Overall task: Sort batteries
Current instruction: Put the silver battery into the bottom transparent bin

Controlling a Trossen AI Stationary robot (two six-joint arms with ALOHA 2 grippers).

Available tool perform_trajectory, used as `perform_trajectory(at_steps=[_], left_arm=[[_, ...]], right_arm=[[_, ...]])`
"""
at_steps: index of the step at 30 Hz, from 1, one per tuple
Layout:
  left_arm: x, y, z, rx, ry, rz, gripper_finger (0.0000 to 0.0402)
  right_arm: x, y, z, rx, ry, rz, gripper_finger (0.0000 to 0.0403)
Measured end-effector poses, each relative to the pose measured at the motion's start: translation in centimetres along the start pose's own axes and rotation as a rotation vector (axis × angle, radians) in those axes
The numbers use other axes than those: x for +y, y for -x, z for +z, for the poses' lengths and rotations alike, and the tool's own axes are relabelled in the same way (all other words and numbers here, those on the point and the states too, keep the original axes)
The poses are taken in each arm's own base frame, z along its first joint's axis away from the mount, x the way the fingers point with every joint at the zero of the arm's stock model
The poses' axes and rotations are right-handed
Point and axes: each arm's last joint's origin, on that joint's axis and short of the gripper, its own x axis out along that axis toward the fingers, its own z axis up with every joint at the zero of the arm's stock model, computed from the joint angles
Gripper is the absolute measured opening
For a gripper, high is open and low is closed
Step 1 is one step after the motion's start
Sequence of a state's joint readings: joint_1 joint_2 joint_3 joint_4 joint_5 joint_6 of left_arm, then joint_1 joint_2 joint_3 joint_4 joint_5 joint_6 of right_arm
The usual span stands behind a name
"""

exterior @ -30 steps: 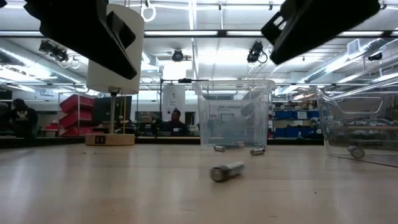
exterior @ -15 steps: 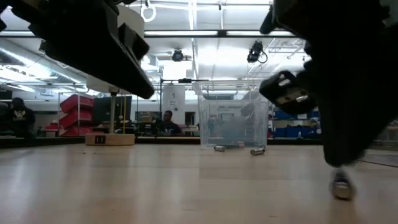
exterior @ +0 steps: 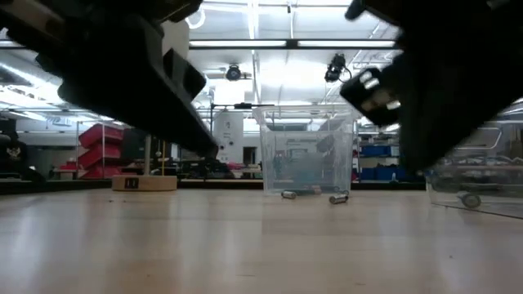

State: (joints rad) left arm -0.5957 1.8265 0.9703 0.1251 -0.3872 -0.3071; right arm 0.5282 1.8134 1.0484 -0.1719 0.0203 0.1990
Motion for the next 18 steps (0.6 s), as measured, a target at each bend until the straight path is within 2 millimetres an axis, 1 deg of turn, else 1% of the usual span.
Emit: perform_trajectory(at_steps=[4,9,12,14,18], left_arm=[[-0.2,0.0,1.0,-0.101,-0.009,-0.025,0.0017],[-0.2,0.2,2.8,-0.266,-0.072,-0.018,0.0017],[0.0,0.3,3.5,-0.338,-0.073,-0.016,0.0017],[0.0,0.4,3.9,-0.371,-0.058,-0.018,0.0017],[-0.1,0.5,3.9,-0.373,-0.044,-0.025,0.0017]], right_arm=[[0.2,2.1,1.0,-0.068,0.001,-0.006,0.0000],[1.3,5.5,1.9,-0.152,0.002,0.030,0.0000],[2.6,7.5,2.0,-0.190,-0.008,0.076,0.0000],[3.8,8.5,1.9,-0.209,-0.015,0.122,0.0000],[6.2,9.5,1.5,-0.217,-0.009,0.184,0.0000]])
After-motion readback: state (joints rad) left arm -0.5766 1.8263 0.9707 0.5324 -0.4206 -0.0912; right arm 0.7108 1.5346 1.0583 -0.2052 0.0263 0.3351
